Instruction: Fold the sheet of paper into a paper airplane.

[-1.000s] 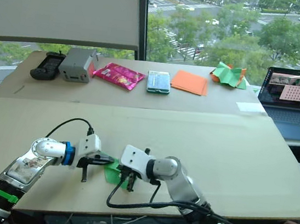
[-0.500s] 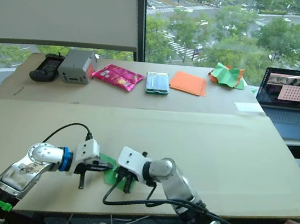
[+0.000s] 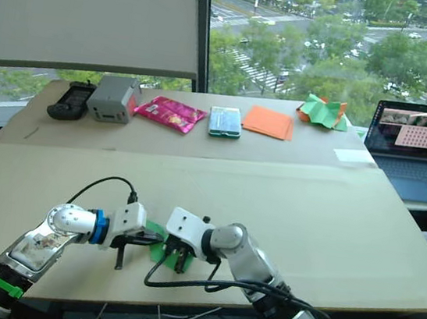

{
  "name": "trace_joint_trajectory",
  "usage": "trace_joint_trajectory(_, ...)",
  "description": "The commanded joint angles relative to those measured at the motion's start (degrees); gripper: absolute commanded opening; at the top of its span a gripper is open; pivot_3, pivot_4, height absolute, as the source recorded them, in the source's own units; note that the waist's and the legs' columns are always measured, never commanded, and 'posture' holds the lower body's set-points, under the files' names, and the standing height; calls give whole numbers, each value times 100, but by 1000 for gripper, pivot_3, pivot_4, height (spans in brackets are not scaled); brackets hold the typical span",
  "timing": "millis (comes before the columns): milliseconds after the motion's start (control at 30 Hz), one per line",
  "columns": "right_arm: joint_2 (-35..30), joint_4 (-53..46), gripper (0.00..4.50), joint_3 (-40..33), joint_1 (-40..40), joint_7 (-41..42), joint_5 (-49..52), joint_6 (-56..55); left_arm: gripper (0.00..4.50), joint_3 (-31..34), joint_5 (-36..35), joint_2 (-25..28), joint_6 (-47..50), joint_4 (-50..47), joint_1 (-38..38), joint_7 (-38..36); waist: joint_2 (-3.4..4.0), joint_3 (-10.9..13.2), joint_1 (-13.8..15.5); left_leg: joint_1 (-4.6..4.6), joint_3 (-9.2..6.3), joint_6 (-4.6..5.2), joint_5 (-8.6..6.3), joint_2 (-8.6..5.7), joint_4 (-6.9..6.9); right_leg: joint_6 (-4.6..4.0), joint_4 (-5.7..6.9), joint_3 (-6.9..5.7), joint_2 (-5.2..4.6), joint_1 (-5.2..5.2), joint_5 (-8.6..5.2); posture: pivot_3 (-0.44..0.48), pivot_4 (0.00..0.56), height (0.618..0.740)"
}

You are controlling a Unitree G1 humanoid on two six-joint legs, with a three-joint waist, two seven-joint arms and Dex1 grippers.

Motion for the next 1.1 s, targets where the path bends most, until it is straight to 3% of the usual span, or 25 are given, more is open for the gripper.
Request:
trace_joint_trajectory(33, -219, 205, 25, 176, 196, -26, -154, 437, 0, -270, 567, 213, 105, 658, 186, 93, 1, -2, 4, 0, 0, -1, 0, 0, 0, 0, 0, 0, -1, 0, 0, 0, 150, 706)
trace_joint_trajectory(667, -862, -574, 25, 83, 776, -173, -60, 1055, 0, -360, 538, 278, 113, 824, 275, 61, 12, -43, 3, 3, 0, -20, -12, -1, 1, -4, -15, -5, -10, -1, -6, 0, 150, 706)
trace_joint_trajectory(1100, -2003, -1543, 25, -191, 1687, -90, 65, 1098, 0, -384, 556, 246, 30, 1047, 96, 70, -3, -56, 36, 2, 22, -37, -23, -30, 6, 12, -42, -67, -97, 3, -22, 0, 150, 706)
